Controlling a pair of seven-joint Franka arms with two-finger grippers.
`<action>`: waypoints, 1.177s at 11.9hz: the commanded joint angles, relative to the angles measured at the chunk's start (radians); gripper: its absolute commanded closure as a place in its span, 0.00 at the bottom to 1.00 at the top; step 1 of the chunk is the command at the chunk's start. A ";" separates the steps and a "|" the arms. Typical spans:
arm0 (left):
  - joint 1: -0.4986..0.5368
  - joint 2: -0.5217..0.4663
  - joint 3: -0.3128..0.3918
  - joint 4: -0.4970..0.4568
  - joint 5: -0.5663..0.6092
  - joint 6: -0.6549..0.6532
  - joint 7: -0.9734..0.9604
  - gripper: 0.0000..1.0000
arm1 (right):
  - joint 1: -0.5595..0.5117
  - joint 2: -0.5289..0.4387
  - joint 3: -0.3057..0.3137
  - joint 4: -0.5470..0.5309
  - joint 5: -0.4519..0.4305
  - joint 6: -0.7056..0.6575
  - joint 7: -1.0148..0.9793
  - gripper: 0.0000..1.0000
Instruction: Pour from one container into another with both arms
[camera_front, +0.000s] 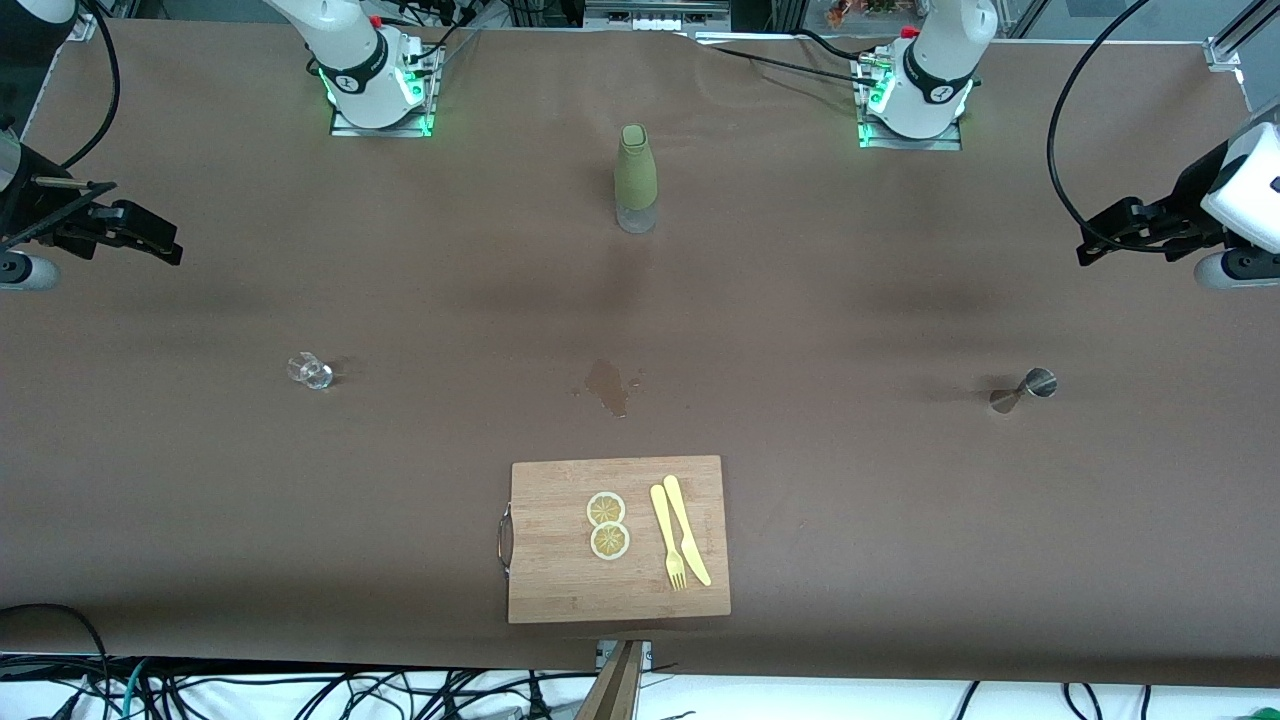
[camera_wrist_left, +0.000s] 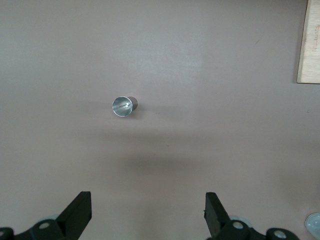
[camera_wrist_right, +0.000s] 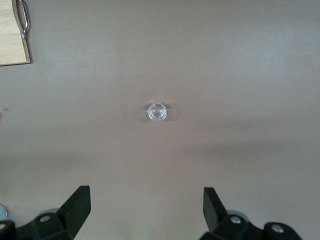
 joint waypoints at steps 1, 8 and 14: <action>-0.001 0.001 -0.003 0.020 0.006 -0.019 -0.008 0.00 | -0.007 -0.006 0.004 -0.005 0.015 0.003 0.000 0.00; -0.002 0.001 -0.003 0.023 0.004 -0.021 0.004 0.00 | -0.007 -0.006 0.003 -0.007 0.015 0.005 -0.001 0.00; 0.006 0.000 -0.003 0.032 0.004 -0.021 0.136 0.00 | -0.005 -0.006 0.004 -0.007 0.015 0.005 -0.001 0.00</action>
